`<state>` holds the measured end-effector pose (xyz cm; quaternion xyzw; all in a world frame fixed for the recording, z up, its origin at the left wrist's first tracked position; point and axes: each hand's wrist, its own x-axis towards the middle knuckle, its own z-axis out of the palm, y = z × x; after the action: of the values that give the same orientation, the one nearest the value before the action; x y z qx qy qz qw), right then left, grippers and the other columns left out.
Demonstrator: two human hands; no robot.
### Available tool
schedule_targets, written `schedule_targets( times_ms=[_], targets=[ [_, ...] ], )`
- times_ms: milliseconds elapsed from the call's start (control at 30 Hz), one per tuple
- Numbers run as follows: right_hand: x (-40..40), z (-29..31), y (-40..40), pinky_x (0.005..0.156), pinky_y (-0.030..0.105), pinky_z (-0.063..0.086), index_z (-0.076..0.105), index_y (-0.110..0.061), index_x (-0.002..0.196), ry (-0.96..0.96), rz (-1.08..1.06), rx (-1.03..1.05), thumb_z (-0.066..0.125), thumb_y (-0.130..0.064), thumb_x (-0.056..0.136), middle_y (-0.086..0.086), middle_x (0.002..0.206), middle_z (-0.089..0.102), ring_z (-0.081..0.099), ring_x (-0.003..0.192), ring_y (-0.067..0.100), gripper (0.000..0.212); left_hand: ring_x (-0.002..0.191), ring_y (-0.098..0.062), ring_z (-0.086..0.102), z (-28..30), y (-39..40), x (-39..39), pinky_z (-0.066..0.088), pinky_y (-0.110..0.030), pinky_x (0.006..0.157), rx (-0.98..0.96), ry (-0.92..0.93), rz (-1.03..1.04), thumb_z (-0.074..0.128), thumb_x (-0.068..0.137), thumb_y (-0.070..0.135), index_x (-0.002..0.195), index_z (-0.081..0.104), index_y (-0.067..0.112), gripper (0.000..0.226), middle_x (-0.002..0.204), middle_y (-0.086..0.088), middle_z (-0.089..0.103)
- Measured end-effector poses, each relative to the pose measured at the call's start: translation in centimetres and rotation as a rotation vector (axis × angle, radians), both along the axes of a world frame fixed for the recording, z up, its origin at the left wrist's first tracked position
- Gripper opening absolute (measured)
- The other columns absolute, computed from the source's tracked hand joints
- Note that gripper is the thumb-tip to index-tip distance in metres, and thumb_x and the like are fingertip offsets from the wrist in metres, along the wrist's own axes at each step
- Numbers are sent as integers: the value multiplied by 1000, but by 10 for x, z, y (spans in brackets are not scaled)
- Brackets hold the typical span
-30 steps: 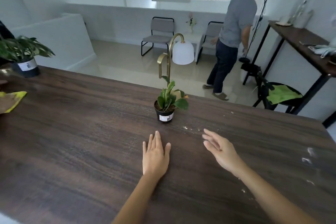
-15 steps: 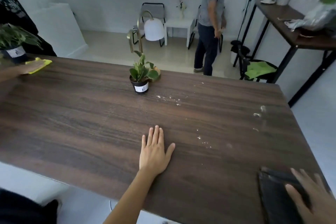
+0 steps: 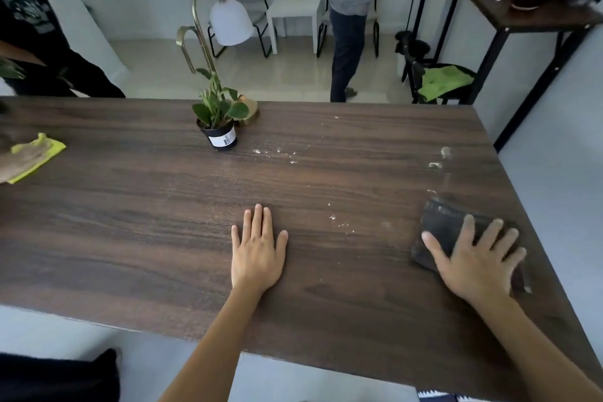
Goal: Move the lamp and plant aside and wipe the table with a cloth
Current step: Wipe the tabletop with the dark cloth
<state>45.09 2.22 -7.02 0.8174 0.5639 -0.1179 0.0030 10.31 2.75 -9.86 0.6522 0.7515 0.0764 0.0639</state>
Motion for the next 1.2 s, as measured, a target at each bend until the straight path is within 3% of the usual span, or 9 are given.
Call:
schedule_targets(
  times_ms=[100,200,400,600,733,867,1000,1100,1200],
  targets=[
    [-51,3,90,115,64,-2,0,-36,155,29,52,-3,2,-84,80,29,159,-7,-8,144,51,89,148,-18,-6,2,0,-1,1,-46,119,-6,-12,1,3,91,52,152,9,16,71,161,1,2],
    [-132,-5,119,114,63,-5,-2,-50,150,41,302,-6,7,-77,88,27,159,-12,-13,144,49,69,147,-15,-4,3,3,-6,-1,-42,119,-4,-58,11,15,100,39,152,11,14,58,161,2,4],
    [-128,-20,-25,118,55,4,11,-54,149,130,705,131,16,-69,94,12,163,7,1,150,36,57,147,-15,-1,4,-1,-48,1,-39,119,10,-68,4,23,101,39,151,12,13,58,161,2,6],
    [60,-12,-101,113,59,24,6,-55,149,-55,109,20,-3,-83,80,16,161,17,16,145,42,75,148,-21,-4,1,2,-51,0,-45,118,-10,-5,20,21,99,44,152,9,13,63,161,0,3],
    [41,-2,-10,115,62,5,3,-47,152,-32,-218,-9,-3,-85,73,25,160,-3,-1,145,49,88,148,-22,-3,2,2,-50,0,-46,118,-16,-1,20,21,99,44,152,8,13,63,161,-1,3],
    [-82,-8,42,115,63,-4,1,-47,152,34,120,-5,8,-83,83,24,160,-9,-10,145,48,78,148,-22,-2,3,2,-50,1,-45,118,-21,6,19,21,99,42,152,10,12,61,161,-1,4],
    [-184,-23,-34,114,64,12,28,-44,150,77,561,239,32,-71,90,24,160,15,10,146,48,66,148,-21,-2,5,-2,-52,1,-44,119,-29,-7,9,22,100,40,152,10,12,60,161,-1,5],
    [-142,-26,-111,116,57,12,21,-48,150,83,707,233,31,-71,93,11,163,14,8,149,37,62,148,-21,-2,5,-2,-54,2,-44,119,-22,-17,2,22,100,40,152,11,12,60,161,-1,5],
    [-43,-21,-152,115,56,20,18,-53,149,11,493,176,21,-76,90,9,162,19,18,147,38,63,148,-22,0,2,-2,-52,2,-45,119,-5,-19,-1,23,99,41,151,13,12,60,161,-2,8]
  ],
)
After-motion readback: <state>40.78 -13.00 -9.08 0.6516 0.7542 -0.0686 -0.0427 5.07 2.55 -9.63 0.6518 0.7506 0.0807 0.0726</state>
